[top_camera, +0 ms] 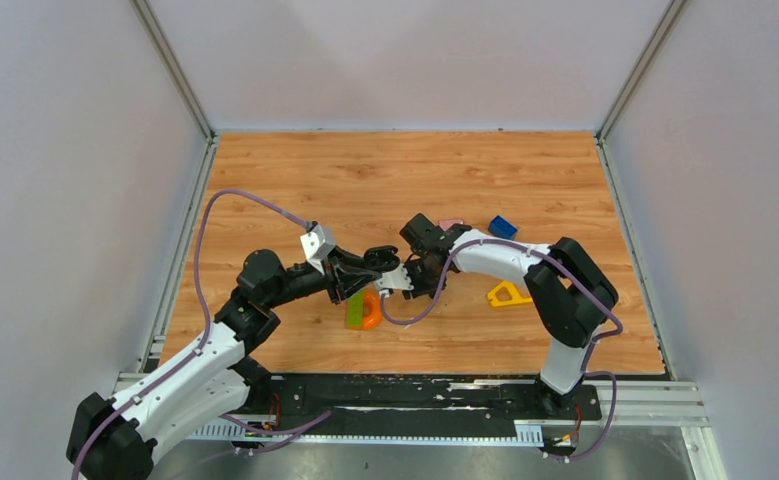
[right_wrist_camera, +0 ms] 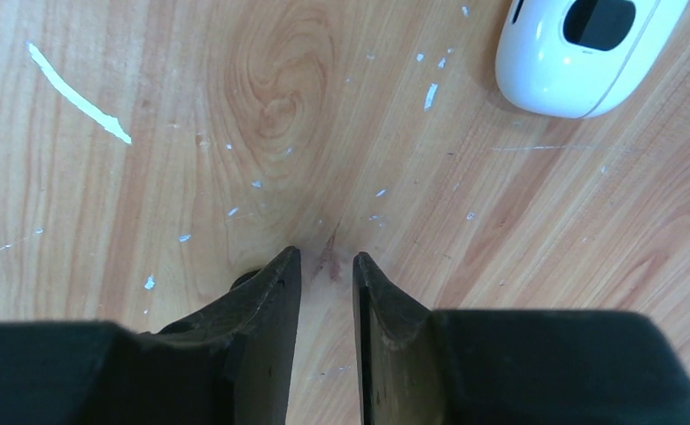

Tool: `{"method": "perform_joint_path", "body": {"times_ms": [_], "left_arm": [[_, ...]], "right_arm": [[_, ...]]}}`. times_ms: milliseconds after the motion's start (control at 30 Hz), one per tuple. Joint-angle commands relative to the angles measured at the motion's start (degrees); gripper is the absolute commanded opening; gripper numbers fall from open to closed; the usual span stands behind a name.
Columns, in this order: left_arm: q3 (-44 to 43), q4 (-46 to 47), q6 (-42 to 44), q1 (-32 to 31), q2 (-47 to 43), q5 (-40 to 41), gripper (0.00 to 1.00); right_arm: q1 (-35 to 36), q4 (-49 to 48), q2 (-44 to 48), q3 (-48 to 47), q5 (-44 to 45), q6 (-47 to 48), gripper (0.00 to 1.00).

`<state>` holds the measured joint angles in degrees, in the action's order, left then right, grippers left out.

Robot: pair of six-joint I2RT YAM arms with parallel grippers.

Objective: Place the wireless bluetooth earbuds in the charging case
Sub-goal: Pick up the earbud from the center of the board.

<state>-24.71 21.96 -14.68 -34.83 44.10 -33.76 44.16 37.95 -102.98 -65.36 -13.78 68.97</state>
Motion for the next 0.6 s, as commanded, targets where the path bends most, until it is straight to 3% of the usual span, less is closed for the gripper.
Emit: {"method": "perform_joint_path", "body": {"times_ms": [0, 567], "left_arm": [[-2.18, 1.34, 1.34, 0.18, -1.05, 0.36, 0.01], [-2.25, 1.78, 1.05, 0.15, -0.65, -0.09, 0.01]], "right_arm": [[-1.17, -1.26, -0.03, -1.19, 2.03, 0.3, 0.28], [-2.83, 1.45, 5.77, 4.25, 1.18, -0.36, 0.28]]}}
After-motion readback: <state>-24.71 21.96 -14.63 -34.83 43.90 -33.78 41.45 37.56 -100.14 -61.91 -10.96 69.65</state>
